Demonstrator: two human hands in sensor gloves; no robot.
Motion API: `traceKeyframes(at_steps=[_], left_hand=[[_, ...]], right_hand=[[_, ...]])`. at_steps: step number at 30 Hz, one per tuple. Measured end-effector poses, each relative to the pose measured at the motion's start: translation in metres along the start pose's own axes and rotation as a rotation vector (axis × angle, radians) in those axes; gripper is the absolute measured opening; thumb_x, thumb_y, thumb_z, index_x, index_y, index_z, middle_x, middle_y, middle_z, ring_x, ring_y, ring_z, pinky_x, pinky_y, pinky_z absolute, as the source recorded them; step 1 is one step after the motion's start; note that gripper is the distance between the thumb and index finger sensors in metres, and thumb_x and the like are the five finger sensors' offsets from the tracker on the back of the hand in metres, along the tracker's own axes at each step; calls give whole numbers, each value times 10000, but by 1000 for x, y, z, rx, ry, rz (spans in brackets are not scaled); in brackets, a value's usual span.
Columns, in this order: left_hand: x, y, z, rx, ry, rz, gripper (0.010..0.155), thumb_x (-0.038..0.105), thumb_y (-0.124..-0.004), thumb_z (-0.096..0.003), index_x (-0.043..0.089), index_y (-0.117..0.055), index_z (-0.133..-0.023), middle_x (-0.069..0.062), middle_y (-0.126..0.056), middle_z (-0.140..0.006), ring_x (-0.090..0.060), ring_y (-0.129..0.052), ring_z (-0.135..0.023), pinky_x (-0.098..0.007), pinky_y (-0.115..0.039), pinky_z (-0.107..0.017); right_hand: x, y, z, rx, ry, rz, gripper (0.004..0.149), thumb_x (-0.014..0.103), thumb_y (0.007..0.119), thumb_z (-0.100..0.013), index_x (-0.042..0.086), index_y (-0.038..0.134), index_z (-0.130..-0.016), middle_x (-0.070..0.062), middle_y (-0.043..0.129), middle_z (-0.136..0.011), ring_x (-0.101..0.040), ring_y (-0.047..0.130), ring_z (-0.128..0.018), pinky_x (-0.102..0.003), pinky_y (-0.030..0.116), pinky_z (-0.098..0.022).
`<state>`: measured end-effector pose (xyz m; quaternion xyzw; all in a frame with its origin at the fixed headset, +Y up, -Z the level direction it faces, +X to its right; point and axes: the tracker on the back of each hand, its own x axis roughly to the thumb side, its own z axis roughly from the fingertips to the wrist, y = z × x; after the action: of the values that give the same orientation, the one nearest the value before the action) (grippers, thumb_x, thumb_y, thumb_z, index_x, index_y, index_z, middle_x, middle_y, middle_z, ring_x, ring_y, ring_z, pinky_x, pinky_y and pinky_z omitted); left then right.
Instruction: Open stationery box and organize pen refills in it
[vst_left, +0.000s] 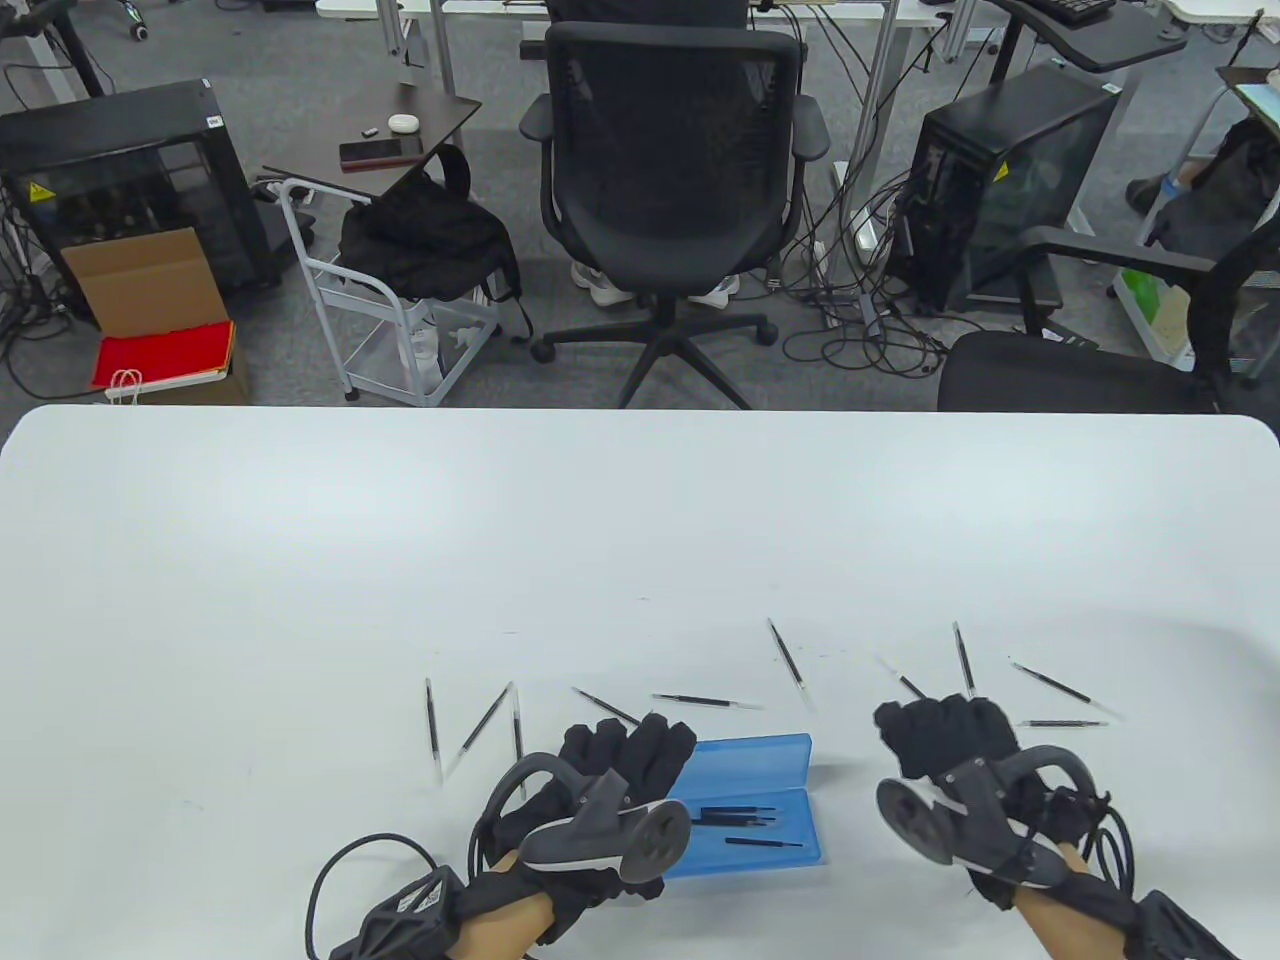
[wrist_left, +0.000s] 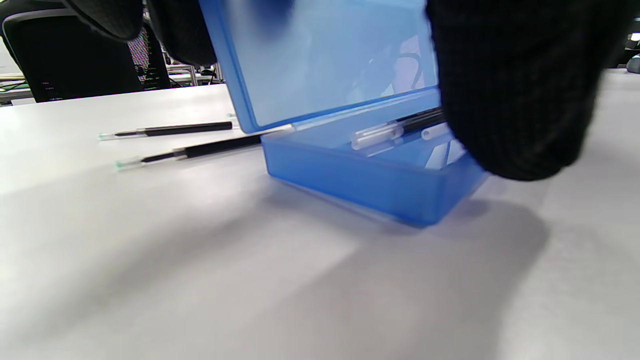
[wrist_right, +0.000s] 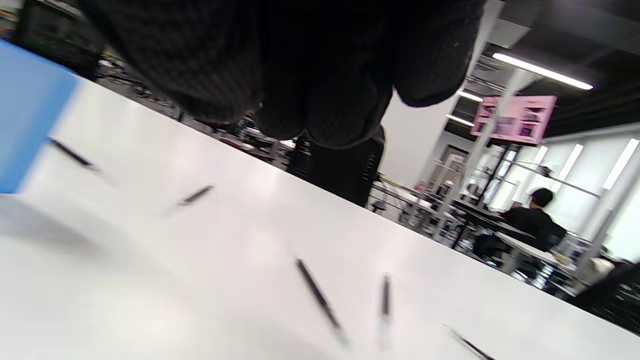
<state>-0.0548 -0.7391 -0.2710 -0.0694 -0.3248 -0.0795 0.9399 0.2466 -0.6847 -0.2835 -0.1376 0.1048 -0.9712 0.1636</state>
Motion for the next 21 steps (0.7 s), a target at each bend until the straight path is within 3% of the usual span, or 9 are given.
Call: traceKeyframes(at_steps=[7,14,21], left_hand=[[0,0,0,0,2,0,1277,665,-897,-331,131,-83,-1157,-191,-231,-1252,-566,-544,-1071,-719,-515,-752],[1,0,0,0,5,-6,1288,665,-900,-322,126,-80,-1156,-195,-228,-1250,-568,-546,-1068,-721,-515,-752],[2,0,0,3,8,-19,1292,666,-899,-321,123,-76,-1155,-199,-226,-1249,-569,-546,-1067,-722,-514,-750]], right_hand=[[-66,44,-12,111,131,11,539,305,919,-446,266,772,-963,-51,956,-934,-302,984,-826,-545,771,-696],[-83,80,-10,198,107,64,528,297,938,-430,289,775,-932,-19,968,-898,-281,980,-822,-539,772,-700],[-85,101,-10,201,77,125,533,299,944,-425,295,773,-929,-8,967,-894,-273,973,-826,-531,772,-701]])
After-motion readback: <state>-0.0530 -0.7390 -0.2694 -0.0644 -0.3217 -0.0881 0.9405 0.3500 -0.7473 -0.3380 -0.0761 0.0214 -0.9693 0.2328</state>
